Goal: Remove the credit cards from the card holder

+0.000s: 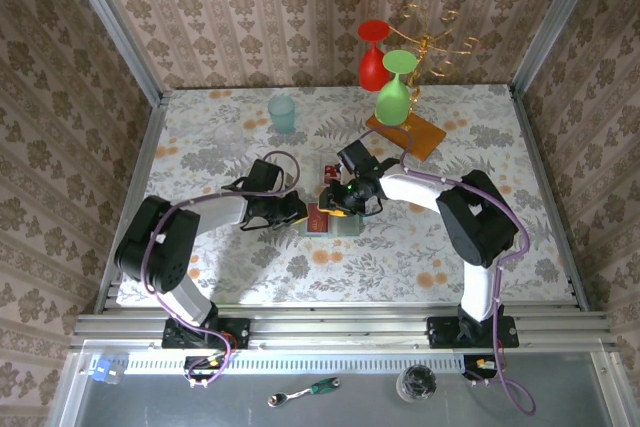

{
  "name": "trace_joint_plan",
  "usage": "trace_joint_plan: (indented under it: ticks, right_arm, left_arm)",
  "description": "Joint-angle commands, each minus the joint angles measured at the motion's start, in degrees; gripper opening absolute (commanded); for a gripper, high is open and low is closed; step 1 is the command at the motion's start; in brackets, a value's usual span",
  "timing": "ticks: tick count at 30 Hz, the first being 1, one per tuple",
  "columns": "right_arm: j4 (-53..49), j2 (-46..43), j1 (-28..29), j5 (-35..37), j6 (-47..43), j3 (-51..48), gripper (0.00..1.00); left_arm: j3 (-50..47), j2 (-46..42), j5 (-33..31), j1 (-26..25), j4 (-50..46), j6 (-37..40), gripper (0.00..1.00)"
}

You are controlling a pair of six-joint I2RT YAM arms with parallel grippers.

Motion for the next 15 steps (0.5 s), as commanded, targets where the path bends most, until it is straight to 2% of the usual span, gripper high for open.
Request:
trace_joint_plan:
  ticks: [1, 15]
  right_arm:
    - [-0.3, 1.6, 0.4, -1.5, 0.5, 1.6, 0.34]
    - [0.7, 3.5, 0.7, -2.9, 0.8, 2.2, 0.33]
  left_arm:
    - [0.8, 1.0, -0.6, 0.5, -1.8, 2.1, 0.1]
    - [-0.1, 2.2, -0.9, 0.8, -2.0, 2.3, 0.1]
